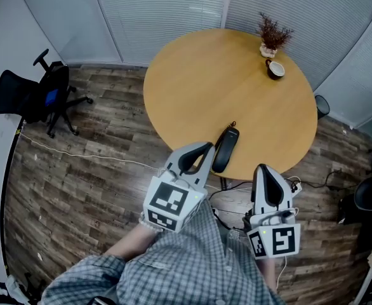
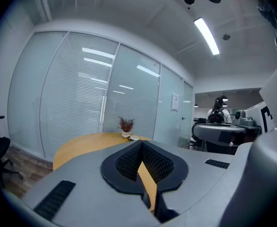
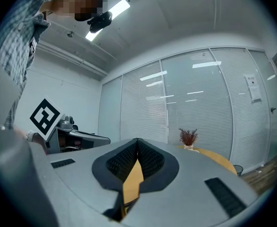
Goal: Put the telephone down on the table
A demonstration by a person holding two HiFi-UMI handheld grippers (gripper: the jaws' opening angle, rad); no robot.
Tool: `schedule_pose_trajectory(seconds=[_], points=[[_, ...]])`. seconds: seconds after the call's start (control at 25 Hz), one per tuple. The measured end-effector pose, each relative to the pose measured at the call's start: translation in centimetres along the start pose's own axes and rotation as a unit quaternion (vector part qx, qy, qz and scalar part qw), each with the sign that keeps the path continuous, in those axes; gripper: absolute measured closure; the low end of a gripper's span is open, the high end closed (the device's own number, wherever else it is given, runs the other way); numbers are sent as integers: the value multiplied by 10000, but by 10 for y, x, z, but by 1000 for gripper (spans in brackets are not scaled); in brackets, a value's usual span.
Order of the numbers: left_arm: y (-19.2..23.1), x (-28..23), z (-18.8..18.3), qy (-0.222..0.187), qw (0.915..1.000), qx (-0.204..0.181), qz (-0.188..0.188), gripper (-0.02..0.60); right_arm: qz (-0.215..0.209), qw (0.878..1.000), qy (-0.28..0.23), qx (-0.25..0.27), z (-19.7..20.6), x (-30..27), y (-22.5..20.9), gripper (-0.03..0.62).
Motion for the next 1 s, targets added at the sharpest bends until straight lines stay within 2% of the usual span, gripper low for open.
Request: schedule_pose_trajectory(seconds=[0.28, 0.6, 1.0], points=[[1, 4, 0, 3, 9998, 184, -1, 574, -97, 9999, 68, 9, 3, -2, 4, 585], [8, 15, 1, 12, 9998, 170, -104, 574, -260, 9996, 90, 49, 5, -7, 18, 585], [6, 19, 5, 57, 9998, 174, -92, 574, -228, 9997, 117, 52, 6, -4, 21, 585]])
Point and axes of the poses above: the fingertips, and each gripper's own axes: x backward along the fingers, y to its left, z out of its underside, the point moved 1 cm from there along x, backward along the fingers, and after that the axes turned 6 degrees about z, right-handed, at the moved point
